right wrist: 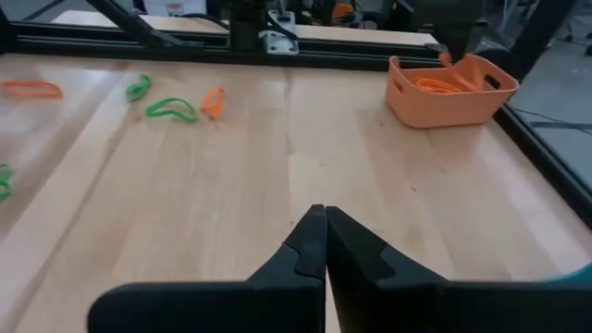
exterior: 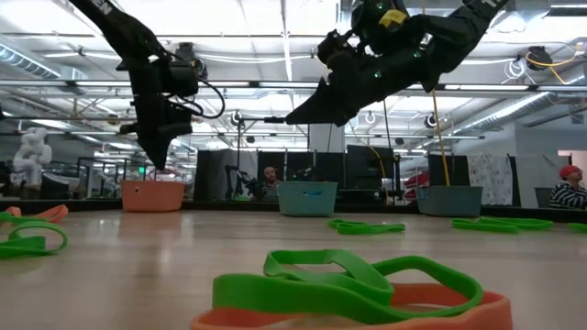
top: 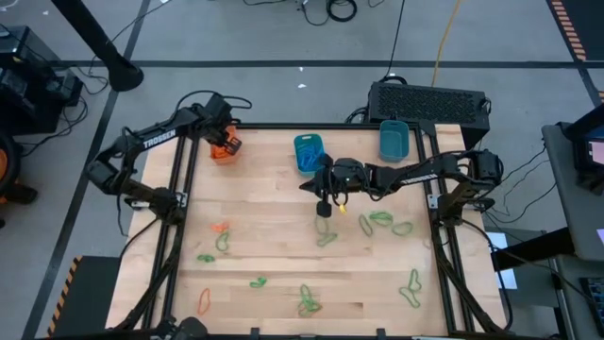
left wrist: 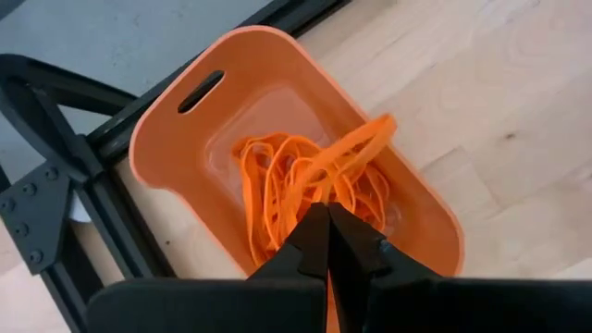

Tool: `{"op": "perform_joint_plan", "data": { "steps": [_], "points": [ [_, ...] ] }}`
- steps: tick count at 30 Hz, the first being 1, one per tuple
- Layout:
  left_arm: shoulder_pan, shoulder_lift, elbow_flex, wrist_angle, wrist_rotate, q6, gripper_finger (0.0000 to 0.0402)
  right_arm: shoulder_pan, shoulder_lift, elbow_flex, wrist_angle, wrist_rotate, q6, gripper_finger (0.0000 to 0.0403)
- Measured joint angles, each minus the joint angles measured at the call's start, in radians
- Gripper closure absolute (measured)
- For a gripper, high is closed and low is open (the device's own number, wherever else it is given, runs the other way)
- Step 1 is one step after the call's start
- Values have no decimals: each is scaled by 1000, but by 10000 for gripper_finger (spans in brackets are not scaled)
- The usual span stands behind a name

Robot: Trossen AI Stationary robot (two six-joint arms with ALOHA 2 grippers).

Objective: Sort rubber bands into baskets
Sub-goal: Put the orange rubber band into the orange bin

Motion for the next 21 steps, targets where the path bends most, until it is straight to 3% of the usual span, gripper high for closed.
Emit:
{"op": "perform_joint_plan", "data": {
  "steps": [9,21],
  "points": [
    [0,31,0,9,-1,1,393,-34,0,0,51,57,-10,403],
    [-1,31,0,10,-19,4,292,-35,0,0,44,52,-7,403]
  ]
}}
